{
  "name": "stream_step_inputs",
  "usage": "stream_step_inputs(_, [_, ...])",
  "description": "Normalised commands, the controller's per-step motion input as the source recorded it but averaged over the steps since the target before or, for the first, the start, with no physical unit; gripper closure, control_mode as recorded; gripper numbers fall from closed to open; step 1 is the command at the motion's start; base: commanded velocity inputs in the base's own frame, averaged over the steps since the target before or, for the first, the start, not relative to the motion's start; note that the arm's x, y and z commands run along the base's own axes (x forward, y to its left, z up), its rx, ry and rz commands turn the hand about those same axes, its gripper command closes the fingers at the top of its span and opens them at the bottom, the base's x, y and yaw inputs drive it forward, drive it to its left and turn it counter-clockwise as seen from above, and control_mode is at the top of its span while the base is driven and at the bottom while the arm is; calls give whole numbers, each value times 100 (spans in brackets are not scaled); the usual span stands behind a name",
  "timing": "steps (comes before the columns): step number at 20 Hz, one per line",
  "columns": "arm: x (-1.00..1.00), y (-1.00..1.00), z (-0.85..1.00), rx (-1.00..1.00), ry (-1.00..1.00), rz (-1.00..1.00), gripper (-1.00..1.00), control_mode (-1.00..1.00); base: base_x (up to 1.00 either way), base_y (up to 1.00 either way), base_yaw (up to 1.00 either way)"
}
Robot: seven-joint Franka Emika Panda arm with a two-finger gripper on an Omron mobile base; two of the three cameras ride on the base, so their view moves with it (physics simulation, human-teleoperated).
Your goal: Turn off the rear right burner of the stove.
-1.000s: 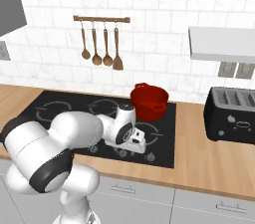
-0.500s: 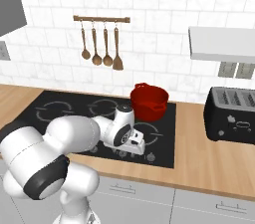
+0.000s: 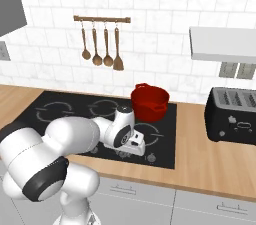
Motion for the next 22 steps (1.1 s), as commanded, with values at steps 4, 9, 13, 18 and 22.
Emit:
stream_step_inputs(4, [0,0,0,0,0,-5,100,-100,0,0,0])
stream_step_inputs(9, [0,-8,0,4,0,-32,100,-100,0,0,0])
stream_step_inputs(13, [0,-24,0,10,2,-50,100,-100,0,0,0])
stream_step_inputs(18, [-3,-28,0,12,5,-57,100,-100,0,0,0])
stream_step_inputs(22, [0,-25,0,10,8,-60,100,-100,0,0,0])
